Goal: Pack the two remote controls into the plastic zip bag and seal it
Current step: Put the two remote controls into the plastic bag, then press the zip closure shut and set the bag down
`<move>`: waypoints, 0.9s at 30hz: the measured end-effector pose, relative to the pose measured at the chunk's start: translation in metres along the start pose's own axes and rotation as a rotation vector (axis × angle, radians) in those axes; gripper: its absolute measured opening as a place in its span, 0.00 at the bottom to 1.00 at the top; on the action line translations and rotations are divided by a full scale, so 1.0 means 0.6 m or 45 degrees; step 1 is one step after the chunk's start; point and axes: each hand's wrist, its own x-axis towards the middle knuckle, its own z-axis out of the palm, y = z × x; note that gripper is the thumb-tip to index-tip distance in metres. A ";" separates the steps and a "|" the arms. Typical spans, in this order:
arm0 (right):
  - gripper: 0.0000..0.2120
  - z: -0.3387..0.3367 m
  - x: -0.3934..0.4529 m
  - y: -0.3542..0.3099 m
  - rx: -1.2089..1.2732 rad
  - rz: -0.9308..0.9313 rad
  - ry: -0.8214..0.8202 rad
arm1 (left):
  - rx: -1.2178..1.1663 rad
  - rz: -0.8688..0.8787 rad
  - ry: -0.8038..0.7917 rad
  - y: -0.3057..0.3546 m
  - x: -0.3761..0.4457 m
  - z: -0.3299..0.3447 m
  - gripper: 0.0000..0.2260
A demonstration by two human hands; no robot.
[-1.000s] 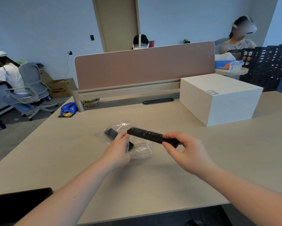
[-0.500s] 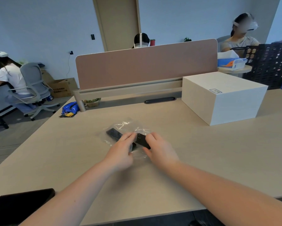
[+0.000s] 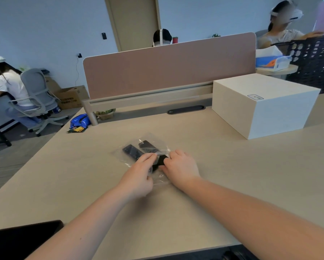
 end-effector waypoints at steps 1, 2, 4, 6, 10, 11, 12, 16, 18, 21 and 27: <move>0.14 0.000 -0.002 0.000 -0.018 0.007 0.020 | 0.000 -0.007 -0.003 -0.001 0.000 0.000 0.30; 0.12 0.000 -0.004 0.002 -0.017 0.045 0.011 | 0.006 -0.009 -0.007 -0.001 0.000 0.001 0.30; 0.06 -0.009 -0.008 0.003 0.014 0.070 -0.024 | 0.027 -0.004 -0.014 -0.001 -0.001 0.001 0.30; 0.11 -0.002 -0.008 0.012 0.026 0.128 -0.066 | 0.058 0.014 -0.017 0.000 -0.003 0.000 0.31; 0.16 -0.022 -0.013 0.036 -0.016 0.151 -0.096 | 0.138 0.083 -0.026 -0.003 -0.008 0.004 0.31; 0.17 -0.030 -0.014 0.042 -0.029 0.135 -0.088 | 0.155 0.107 -0.033 -0.004 -0.010 0.005 0.31; 0.17 -0.036 -0.015 0.048 -0.031 0.118 -0.098 | 0.171 0.124 -0.046 -0.003 -0.012 0.005 0.30; 0.15 -0.056 -0.019 0.063 -0.006 0.055 -0.049 | 0.404 0.102 -0.132 -0.002 -0.014 0.010 0.20; 0.14 -0.060 -0.021 0.068 0.082 0.047 0.033 | 0.586 0.079 -0.144 -0.001 -0.014 0.012 0.14; 0.15 -0.064 -0.026 0.074 0.218 -0.029 0.193 | 0.836 0.026 -0.160 0.005 -0.018 0.007 0.11; 0.24 -0.066 -0.055 0.105 0.206 -0.274 0.324 | 0.925 0.056 -0.047 -0.007 -0.032 -0.009 0.10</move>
